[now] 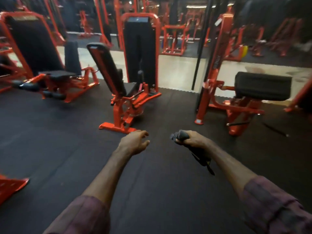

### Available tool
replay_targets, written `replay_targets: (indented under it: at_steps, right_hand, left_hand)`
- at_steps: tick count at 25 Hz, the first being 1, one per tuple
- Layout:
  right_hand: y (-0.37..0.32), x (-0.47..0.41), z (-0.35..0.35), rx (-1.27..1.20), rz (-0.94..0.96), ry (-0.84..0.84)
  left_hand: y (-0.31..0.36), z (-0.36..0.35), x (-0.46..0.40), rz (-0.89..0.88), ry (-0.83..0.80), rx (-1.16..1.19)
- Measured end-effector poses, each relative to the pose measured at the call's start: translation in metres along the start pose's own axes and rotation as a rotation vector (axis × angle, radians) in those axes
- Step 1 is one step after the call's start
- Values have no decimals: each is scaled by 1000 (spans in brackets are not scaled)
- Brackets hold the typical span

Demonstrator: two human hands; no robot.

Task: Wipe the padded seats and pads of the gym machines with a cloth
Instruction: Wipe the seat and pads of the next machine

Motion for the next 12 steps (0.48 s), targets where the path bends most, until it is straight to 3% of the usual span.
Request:
replay_targets:
  at_steps: [6, 12]
  right_hand:
    - [75, -51, 232, 60, -80, 482]
    - [157, -104, 391, 18, -166, 871]
  left_hand:
    - [132, 11, -249, -342, 108, -151]
    - [236, -14, -467, -594, 198, -178]
Point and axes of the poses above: each hand's wrist, its own x-axis away from the middle knuckle, its own z-axis out of the back of the hand, y = z × x, the point moved 1 cm from there along -x, towards the middle knuckle, and after that the axes turned 15 degrees about -z, right-handed, at the moved point
